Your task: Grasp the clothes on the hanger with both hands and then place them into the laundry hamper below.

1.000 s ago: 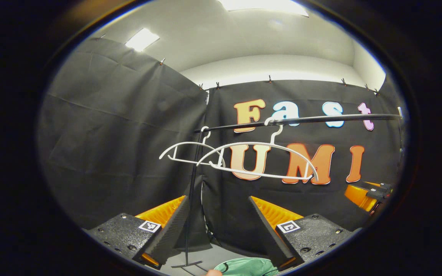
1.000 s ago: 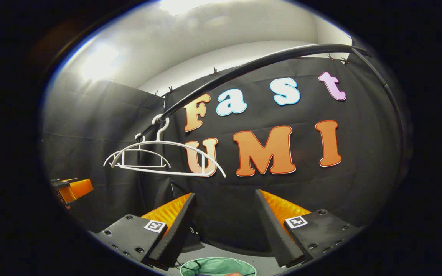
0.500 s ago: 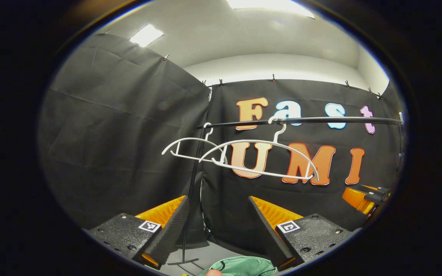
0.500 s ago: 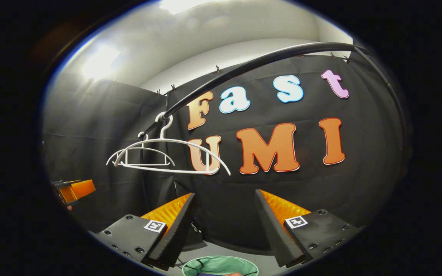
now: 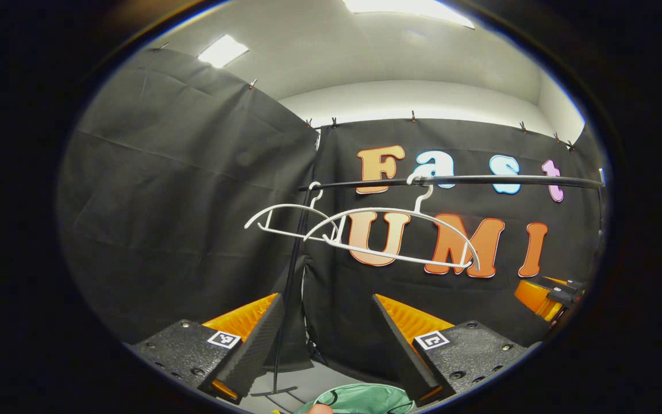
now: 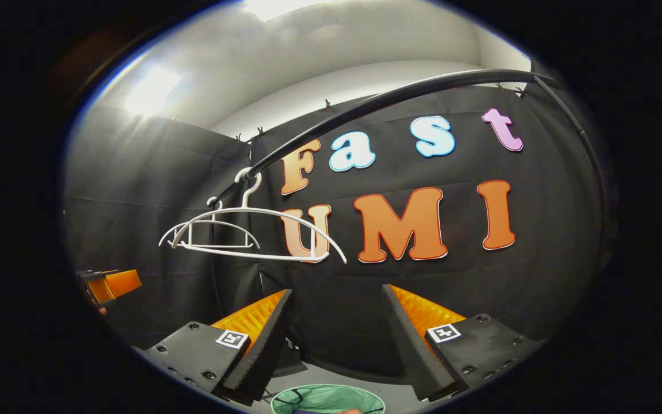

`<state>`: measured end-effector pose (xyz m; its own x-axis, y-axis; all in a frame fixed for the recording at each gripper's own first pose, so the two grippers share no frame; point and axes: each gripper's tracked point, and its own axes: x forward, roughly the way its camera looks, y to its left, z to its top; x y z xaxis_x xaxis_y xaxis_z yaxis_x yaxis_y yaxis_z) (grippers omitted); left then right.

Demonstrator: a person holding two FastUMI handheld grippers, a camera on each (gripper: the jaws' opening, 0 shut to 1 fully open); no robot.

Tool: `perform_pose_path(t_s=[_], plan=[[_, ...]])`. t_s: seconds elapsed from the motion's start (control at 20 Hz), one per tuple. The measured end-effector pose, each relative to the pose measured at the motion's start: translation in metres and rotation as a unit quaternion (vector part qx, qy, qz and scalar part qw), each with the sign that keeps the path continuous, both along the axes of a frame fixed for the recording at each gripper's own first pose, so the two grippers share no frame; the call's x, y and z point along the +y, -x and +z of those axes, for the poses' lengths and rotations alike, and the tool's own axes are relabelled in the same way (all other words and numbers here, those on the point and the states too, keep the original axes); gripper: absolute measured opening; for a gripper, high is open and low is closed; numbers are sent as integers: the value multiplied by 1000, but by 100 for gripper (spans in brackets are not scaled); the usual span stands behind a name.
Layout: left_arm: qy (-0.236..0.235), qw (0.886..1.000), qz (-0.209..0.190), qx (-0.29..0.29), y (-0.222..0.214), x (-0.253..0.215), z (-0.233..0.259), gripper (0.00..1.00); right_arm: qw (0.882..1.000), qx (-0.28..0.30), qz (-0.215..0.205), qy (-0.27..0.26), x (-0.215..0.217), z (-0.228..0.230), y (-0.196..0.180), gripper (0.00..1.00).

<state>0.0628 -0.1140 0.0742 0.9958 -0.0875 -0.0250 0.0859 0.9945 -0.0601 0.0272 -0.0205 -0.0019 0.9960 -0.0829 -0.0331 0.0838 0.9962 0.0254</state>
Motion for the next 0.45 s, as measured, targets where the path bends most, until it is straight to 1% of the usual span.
perform_pose_path(t_s=[0.05, 0.1, 0.2, 0.3, 0.45], plan=[[1, 1000, -1, 0, 1, 0, 1, 95, 1000, 0, -2, -1, 0, 0, 0, 98], [3, 1000, -2, 0, 2, 0, 2, 92, 1000, 0, -3, -1, -1, 0, 0, 98], [3, 1000, -3, -2, 3, 0, 4, 99, 1000, 0, -1, -1, 1, 0, 2, 98], [1, 1000, -4, -1, 5, -1, 4, 91, 1000, 0, 1, -3, 2, 0, 4, 98], [4, 1000, -4, -2, 4, -3, 5, 91, 1000, 0, 1, -3, 2, 0, 5, 98]])
